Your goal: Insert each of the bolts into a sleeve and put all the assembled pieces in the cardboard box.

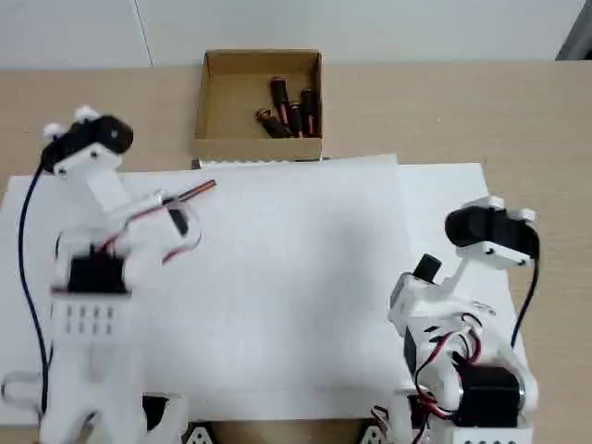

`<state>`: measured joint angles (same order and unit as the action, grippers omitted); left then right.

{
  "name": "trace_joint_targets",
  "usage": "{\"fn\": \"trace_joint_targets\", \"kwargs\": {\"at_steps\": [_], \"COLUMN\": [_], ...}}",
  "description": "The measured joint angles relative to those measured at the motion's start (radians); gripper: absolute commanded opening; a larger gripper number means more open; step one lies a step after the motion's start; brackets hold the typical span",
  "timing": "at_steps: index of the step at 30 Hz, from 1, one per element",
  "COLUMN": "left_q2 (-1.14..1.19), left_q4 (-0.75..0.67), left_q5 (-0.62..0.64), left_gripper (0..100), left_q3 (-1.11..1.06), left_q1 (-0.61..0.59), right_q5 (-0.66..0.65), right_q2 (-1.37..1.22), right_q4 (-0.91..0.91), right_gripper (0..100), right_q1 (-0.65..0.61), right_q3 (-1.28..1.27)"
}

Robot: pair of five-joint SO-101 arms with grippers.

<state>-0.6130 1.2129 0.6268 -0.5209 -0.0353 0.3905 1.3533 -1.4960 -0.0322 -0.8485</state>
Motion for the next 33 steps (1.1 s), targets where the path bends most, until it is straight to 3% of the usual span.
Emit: {"fn": "trace_joint_targets", "kwargs": {"at_steps": [8,13,19,33], "left_q2": [0.322,0.431,0.577,0.919], "left_q4": [0.048,0.048,0.046,0.046], "left_q5": [0.345,0.486,0.552,0.600], "left_gripper": [1,3,18,18], "left_q3": [0.233,0.298,0.387,0.605], "left_q1": [0.000,0.000,0.000,-0.086], "right_q5": [0.000,0.034,0.064,0.064], "right_q2": [0.000,0.000,0.000,0.000], "right_q4": [0.000,0.000,0.002,0.002], "right_gripper": [0.2,0.2,0.2,0.2], "right_q1": [0.064,0.091,0.092,0.092], "right_q3": [0.000,0.000,-0.048,-0.064]}}
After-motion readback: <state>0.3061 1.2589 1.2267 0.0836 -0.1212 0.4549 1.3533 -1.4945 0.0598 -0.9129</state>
